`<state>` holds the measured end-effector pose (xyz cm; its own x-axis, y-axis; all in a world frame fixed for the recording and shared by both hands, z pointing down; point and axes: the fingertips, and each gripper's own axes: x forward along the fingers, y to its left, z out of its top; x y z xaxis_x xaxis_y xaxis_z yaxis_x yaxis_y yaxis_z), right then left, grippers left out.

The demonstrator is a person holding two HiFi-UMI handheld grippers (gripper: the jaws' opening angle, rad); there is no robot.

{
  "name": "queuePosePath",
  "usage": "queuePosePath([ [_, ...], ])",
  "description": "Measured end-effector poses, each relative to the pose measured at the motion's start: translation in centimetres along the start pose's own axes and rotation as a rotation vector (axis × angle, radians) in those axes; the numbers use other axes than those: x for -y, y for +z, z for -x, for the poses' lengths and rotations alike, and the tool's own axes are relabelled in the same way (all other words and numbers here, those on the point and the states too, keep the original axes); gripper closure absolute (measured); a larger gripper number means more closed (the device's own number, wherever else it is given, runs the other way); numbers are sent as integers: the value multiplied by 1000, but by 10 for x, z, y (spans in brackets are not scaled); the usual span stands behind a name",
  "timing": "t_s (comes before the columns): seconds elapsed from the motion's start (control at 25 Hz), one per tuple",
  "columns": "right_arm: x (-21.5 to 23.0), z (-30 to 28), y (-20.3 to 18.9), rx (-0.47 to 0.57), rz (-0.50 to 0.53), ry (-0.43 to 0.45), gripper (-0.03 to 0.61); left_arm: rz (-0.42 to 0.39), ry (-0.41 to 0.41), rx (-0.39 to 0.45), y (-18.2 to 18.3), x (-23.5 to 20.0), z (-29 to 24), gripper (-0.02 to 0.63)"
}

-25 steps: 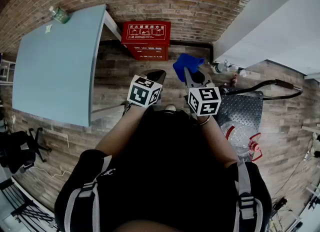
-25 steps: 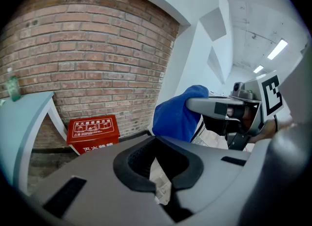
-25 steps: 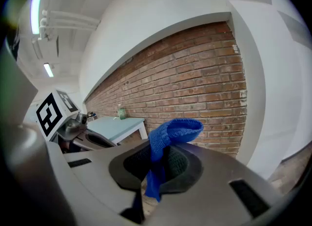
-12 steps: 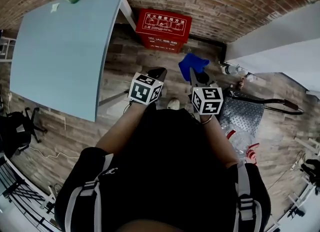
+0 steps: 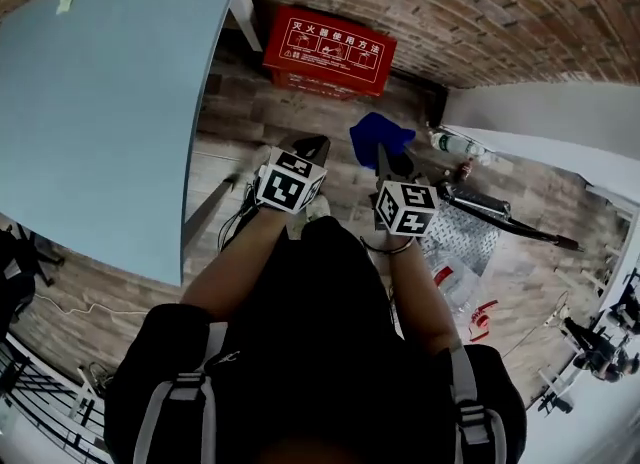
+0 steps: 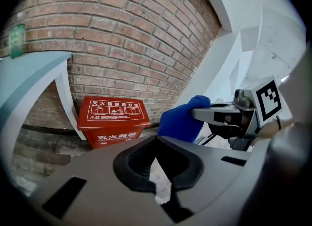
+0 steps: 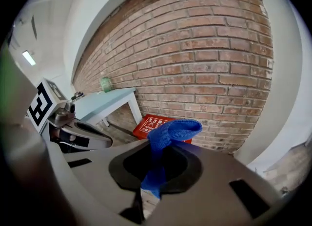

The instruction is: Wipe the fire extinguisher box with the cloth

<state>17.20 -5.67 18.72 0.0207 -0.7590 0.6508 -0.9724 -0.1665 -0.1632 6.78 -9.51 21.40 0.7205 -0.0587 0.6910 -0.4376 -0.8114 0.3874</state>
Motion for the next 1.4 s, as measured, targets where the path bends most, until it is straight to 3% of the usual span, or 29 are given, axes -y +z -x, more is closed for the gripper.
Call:
queuePosePath([
  [0.2,39,-79,-35,59,16,-25,537,41,44,97,-8,-63,-69,615],
  [0.4,78,-146,-99,174,43,-47,537,98,69,175,-55,-116,-137,615],
  [0.64,109,-200,-130,402,92,-55,537,55,53,262,-92,-142,-187,615],
  [0.88,103,-229,-124,496,201,-44,537,53,73,294,-135,-161,-192,615],
  [1.12,83,-240,-106,479,284,-18,537,166,89,337,-157,-189,-177,615],
  [1.28,51,-252,-92,505,375,34,537,141,98,377,-148,-201,-164,615],
  [1.4,19,-267,-89,516,426,87,537,121,164,357,-157,-216,-160,615],
])
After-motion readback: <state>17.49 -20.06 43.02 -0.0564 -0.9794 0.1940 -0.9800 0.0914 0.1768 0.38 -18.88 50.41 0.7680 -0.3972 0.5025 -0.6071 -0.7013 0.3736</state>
